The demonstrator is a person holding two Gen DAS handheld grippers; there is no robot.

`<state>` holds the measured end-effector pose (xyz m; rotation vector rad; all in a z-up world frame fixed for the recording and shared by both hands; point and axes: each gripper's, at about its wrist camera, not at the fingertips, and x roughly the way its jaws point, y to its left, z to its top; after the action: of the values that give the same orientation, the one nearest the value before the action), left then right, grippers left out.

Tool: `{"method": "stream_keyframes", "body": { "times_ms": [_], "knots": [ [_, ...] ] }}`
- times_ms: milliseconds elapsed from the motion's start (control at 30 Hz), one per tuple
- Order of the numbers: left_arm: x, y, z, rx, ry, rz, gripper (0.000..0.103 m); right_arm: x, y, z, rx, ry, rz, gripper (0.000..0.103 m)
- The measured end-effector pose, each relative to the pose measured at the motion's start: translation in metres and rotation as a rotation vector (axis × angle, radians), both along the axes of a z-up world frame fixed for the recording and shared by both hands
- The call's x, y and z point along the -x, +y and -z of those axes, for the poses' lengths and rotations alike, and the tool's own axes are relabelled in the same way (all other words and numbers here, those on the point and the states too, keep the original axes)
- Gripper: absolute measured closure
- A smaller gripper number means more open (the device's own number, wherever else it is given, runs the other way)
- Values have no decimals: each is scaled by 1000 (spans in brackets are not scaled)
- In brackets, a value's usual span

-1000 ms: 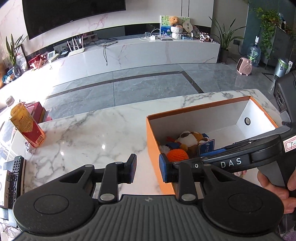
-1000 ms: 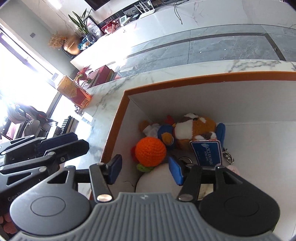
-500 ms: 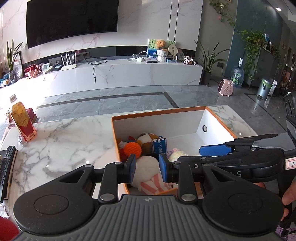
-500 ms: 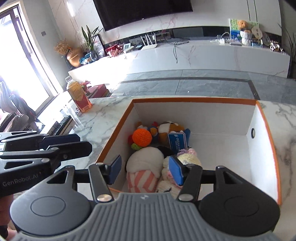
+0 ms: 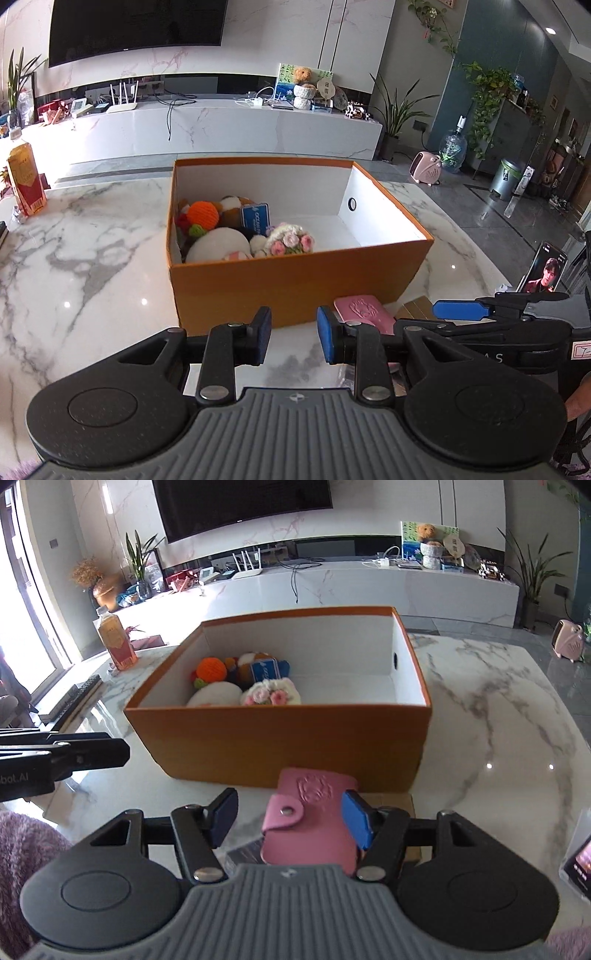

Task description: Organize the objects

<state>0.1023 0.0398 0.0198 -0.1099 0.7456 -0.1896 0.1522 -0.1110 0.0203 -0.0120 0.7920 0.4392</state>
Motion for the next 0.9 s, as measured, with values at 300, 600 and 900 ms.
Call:
{"method": "stream_keyframes", "body": {
  "times_ms": [300, 600, 900],
  "knots": [
    [22, -23, 37, 48, 98, -7, 67, 31, -21, 32, 93, 7, -1, 39],
    [29, -37, 70, 68, 204, -54, 50, 39, -26, 52, 79, 35, -14, 56],
    [24, -37, 91, 171, 273, -102, 44, 35, -21, 60, 69, 37, -18, 57]
  ]
}}
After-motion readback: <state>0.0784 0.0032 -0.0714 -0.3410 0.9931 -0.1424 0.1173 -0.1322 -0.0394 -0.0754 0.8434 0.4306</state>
